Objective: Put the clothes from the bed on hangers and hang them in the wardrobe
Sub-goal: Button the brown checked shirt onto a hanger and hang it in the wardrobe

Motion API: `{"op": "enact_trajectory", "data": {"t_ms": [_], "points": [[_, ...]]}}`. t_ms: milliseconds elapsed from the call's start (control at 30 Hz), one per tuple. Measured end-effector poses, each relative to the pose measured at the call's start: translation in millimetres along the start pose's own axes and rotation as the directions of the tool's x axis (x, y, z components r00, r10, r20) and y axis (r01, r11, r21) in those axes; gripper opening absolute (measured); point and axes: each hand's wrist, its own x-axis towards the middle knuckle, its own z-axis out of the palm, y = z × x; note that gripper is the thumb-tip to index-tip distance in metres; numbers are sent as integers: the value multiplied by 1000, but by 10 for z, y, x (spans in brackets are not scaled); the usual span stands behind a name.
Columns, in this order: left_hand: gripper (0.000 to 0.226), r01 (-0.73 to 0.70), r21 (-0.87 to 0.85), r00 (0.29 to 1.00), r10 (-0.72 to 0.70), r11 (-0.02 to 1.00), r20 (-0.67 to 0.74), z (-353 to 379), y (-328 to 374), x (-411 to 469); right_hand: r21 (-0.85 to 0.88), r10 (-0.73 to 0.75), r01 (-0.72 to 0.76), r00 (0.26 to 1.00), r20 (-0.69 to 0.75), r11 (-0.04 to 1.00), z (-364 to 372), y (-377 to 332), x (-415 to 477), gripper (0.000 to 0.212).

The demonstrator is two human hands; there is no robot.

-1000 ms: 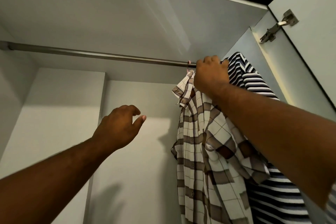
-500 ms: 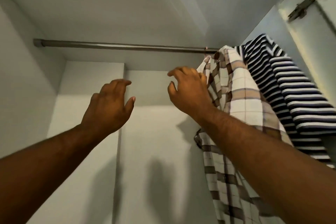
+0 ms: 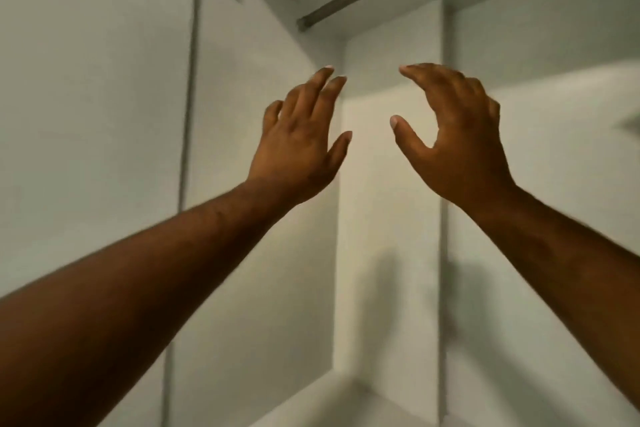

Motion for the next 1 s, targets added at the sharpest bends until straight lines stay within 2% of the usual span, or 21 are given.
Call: {"op": "enact_trajectory", "data": {"t_ms": [100, 267, 467, 600, 700, 800, 900, 1000], "points": [[69, 40, 112, 996, -48, 993, 69, -411, -183, -496, 211, -25, 19, 999, 26, 977, 354, -464, -258, 55], [70, 82, 320, 976, -140, 944, 164, -1308, -350, -1225, 531, -102, 82, 995, 8, 843, 642, -1433, -592, 54], [70, 180, 582, 910, -359, 793, 208, -2769, -482, -2350, 845, -141, 44, 989, 37, 533, 557, -2906, -1127, 57], [65, 269, 705, 827, -532, 656, 180, -3867, -441, -3264, 945, -203, -35, 973, 106, 325, 268, -3867, -1624, 60], [62, 328, 786, 756, -645, 524, 115, -4699, -293, -3984, 973, -354, -122, 917, 186, 196, -35, -4651, -2058, 68], [62, 359, 845, 675, -735, 397, 59, -5466, -49, -4628, 971, -523, -195, 818, 238, 137, -354, -5385, -2493, 79], [61, 363, 896, 530, -848, 256, 28, -6229, 306, -5335, 960, -641, -268, 723, 255, 80, -771, -6096, -3000, 82], [57, 343, 934, 346, -938, 103, -24, -6924, 760, -5953, 942, -716, -336, 651, 250, 23, -1204, -6657, -3467, 73]]}}
